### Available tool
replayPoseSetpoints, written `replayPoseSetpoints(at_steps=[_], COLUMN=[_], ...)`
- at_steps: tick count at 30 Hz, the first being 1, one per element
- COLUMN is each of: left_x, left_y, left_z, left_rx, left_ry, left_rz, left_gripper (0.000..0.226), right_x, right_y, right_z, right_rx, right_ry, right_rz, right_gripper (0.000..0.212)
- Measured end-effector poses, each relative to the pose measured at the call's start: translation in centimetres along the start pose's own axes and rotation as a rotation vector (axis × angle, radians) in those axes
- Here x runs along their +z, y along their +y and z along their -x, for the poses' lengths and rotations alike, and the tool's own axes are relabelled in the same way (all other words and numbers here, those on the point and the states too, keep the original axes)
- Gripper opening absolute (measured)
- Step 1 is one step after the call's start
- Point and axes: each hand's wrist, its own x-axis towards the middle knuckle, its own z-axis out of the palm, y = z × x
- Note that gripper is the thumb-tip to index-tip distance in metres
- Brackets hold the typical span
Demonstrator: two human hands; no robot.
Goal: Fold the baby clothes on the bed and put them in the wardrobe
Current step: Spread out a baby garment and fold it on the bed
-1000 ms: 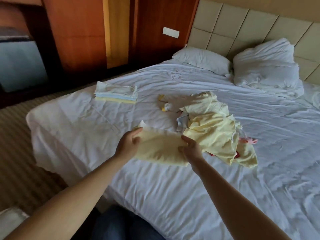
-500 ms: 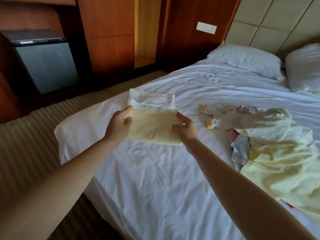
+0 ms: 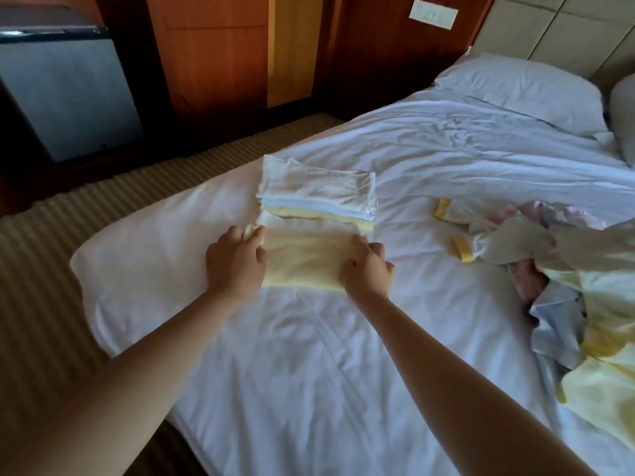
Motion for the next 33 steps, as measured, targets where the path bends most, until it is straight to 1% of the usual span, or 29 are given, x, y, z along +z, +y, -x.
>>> replayPoseSetpoints(at_steps=[2,4,6,8,11,13,15,17,19,25,30,33], left_x=[0.1,-0.3,-1.1,-2.2,-3.7,-5.1,-6.8,-8.8,-11.0,-17.1,-19.1,-19.2], left_y=[-0.1,0.0,0.4,1.1,2.5,3.9,5.4,6.9,8.6,14.5,20.8,25.3], left_z=[-0.2,-0.4,-0.6,-0.1,2.4,4.8,7.4,10.2,12.8,19.1,23.3,24.9], left_rx=[-0.033,-0.066,-0.087,-0.078,0.014,0.093,0.144,0.150,0.167,0.304,0.397,0.474], left_ry=[-0.017,-0.078,-0.169,-0.217,-0.220,-0.223,-0.239,-0.276,-0.292,-0.231,-0.207,-0.195], left_rz=[-0.055,-0.089,-0.100,-0.115,-0.108,-0.056,0.025,0.082,0.089,0.108,0.130,0.142], left_gripper=[0.045,0.046,0.046,0.047,0.052,0.062,0.062,0.060,0.061,0.055,0.051,0.051], right_x=[0.2,-0.2,-1.0,-2.3,-4.3,-5.9,-7.7,-9.7,-12.1,-19.9,-26.4,-30.3], right_y=[-0.3,-0.7,-1.1,-1.5,-1.9,-2.1,-2.2,-2.1,-2.0,-0.4,3.7,7.0], right_z=[0.0,-0.1,-0.1,0.5,3.0,5.4,8.1,11.1,14.0,21.2,25.7,27.0], right_rx=[0.002,-0.001,0.023,0.014,-0.132,-0.232,-0.288,-0.332,-0.369,-0.426,-0.427,-0.387], right_ry=[0.006,-0.020,-0.089,-0.175,-0.261,-0.269,-0.272,-0.258,-0.226,-0.135,-0.052,-0.006], right_rz=[0.073,0.161,0.218,0.254,0.319,0.325,0.304,0.282,0.270,0.272,0.283,0.272], right_gripper=[0.056,0.048,0.049,0.050,0.053,0.056,0.058,0.058,0.057,0.059,0.056,0.055])
